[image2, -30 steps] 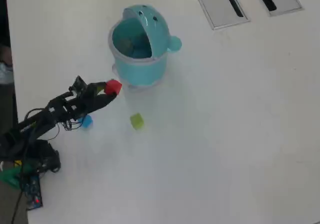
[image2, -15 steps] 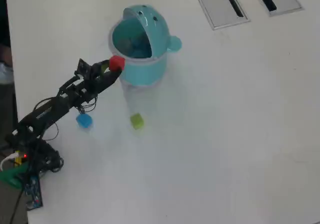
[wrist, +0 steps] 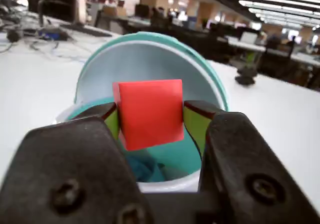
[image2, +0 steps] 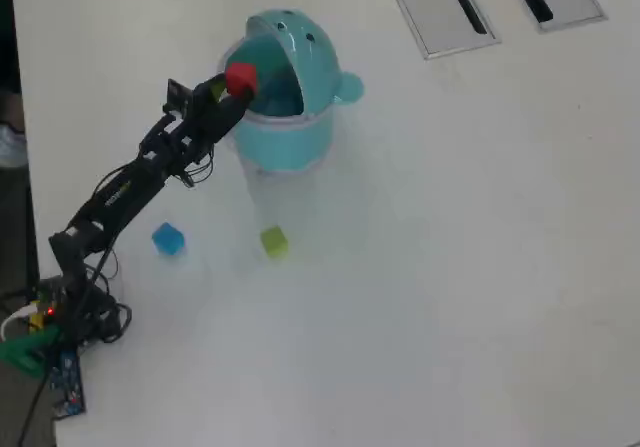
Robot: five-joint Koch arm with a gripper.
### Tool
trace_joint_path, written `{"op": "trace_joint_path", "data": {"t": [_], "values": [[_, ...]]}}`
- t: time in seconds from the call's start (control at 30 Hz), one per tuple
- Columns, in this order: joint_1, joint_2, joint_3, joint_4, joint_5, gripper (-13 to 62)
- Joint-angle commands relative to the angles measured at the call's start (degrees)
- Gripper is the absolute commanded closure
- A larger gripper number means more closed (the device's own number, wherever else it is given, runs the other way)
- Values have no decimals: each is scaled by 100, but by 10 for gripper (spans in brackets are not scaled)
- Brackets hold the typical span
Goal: Grasp RGB lego blocks and put them in the bin one by one.
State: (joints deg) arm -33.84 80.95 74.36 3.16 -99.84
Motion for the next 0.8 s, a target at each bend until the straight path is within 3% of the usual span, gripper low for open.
{"op": "trace_joint_path", "data": {"t": [0.0,0.23,0.4,0.57,0.6,0.63,0.77], "values": [[-132,-158,-923,-448,-18,546],[-343,-1178,-2039,-457,-633,509],[-308,-1784,-2804,-492,-800,380],[-316,-2276,-3524,-325,-826,310],[-316,-2259,-3524,-202,-809,179],[-308,-2259,-3551,-123,-791,96],[-308,-2259,-3568,-62,-791,135]]}}
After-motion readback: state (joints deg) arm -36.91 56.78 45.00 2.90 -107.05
